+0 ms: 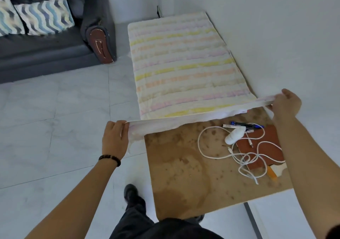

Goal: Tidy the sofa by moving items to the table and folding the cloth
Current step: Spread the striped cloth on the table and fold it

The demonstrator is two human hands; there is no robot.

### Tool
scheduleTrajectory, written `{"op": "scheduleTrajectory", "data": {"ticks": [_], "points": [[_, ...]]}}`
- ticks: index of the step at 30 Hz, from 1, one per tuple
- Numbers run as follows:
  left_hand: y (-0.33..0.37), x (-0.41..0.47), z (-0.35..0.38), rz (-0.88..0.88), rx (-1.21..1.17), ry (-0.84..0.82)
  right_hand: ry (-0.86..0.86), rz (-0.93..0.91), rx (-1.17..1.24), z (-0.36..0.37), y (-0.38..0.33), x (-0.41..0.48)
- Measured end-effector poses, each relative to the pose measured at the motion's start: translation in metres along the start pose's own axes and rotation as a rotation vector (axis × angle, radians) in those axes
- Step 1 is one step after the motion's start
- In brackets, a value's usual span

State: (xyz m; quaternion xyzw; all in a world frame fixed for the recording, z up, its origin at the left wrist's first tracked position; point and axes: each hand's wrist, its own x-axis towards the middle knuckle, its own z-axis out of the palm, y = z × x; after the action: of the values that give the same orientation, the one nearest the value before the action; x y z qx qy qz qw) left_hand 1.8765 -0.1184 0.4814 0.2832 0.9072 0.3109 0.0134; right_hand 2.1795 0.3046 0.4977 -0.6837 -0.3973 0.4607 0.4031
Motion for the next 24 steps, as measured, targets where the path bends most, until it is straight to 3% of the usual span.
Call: {"op": "scheduleTrajectory", "data": {"ticks": [7, 15, 24], "points": [[-0.044, 0.137, 0.023, 0.075, -0.01, 0.01, 0.008, -0.089, -0.055, 0.086, -0.046, -0.028], [-0.095, 0.298, 0.033, 0.229, -0.059, -0.138, 0.232, -0.047, -0.174, 0.193, -0.078, -0.038], [-0.103, 0.402, 0.045, 0.259, -0.007, -0.221, 0.233, -0.071, -0.131, 0.275, -0.116, -0.035]]}}
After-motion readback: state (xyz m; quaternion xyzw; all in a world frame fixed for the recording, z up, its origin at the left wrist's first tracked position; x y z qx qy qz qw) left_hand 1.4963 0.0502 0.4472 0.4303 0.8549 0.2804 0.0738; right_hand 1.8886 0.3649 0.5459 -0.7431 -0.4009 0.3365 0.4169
